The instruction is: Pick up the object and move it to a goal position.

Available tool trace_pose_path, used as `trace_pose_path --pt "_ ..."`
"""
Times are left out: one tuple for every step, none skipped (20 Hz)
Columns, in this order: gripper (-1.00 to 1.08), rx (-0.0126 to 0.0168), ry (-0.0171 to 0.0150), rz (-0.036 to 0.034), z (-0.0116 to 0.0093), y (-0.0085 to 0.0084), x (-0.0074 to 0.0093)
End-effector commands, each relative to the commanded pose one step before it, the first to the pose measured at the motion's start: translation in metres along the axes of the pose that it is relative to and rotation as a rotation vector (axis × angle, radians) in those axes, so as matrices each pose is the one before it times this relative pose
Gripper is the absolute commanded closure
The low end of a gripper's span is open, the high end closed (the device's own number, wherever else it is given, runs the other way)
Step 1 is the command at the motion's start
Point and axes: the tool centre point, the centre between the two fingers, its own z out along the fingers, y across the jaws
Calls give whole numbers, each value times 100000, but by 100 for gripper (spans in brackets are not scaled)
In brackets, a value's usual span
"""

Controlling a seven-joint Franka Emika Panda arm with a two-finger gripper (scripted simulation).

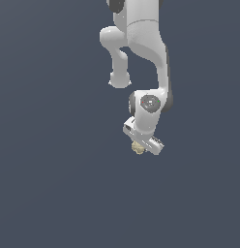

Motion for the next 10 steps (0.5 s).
trace_pose_path --pt "108 6 5 4 -101 46 59" --pt "108 0 0 0 -144 60 69" --pt "108 0 0 0 -202 84 96" --pt "108 0 0 0 -261 109 125" --pt "108 0 0 0 -321 133 153" --pt "108 0 0 0 -382 159 183" --pt "108 0 0 0 -445 184 213" --pt "108 0 0 0 -511 211 244" --pt "108 17 -34 31 -572 251 292" --pt "108 0 0 0 -641 264 306"
